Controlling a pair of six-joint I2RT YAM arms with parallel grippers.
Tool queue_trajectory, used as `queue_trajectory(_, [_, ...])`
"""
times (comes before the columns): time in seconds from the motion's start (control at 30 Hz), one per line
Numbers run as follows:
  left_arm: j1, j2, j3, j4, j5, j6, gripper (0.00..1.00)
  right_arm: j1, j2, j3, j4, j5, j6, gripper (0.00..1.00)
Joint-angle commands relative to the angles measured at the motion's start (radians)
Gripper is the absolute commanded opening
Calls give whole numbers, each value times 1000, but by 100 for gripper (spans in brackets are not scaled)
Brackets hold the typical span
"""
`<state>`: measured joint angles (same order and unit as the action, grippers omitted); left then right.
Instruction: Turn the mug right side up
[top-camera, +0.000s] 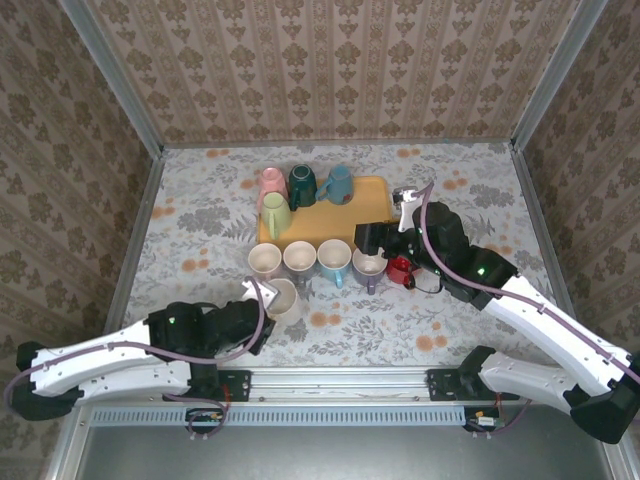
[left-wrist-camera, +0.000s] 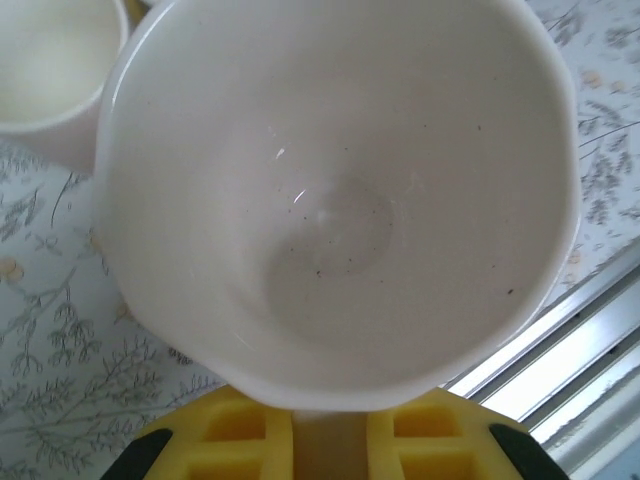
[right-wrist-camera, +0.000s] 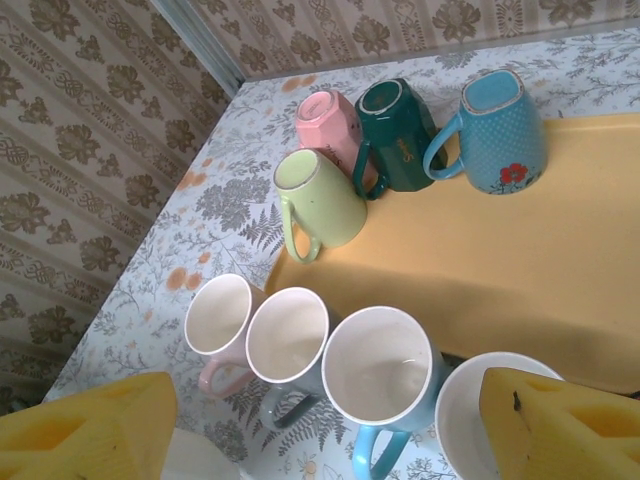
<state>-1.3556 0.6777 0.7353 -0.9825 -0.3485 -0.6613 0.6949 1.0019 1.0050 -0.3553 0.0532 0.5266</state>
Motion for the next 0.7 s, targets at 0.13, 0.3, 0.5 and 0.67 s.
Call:
queue_trajectory(0.13, [-7, 58, -18, 8, -28, -101, 0, -5, 22, 14, -6, 5, -9, 81])
queue_trajectory(0.3, [-8, 52, -39, -24, -52, -140, 0, -5, 33, 1, 15, -4, 1, 81])
queue_trajectory(0.5, [6, 61, -108, -7, -58, -215, 0, -5, 47, 0, 26, -18, 10, 81])
queue_trajectory(0.67, [21, 17, -140, -17, -76, -239, 0, -5, 55, 0, 31, -18, 11, 81])
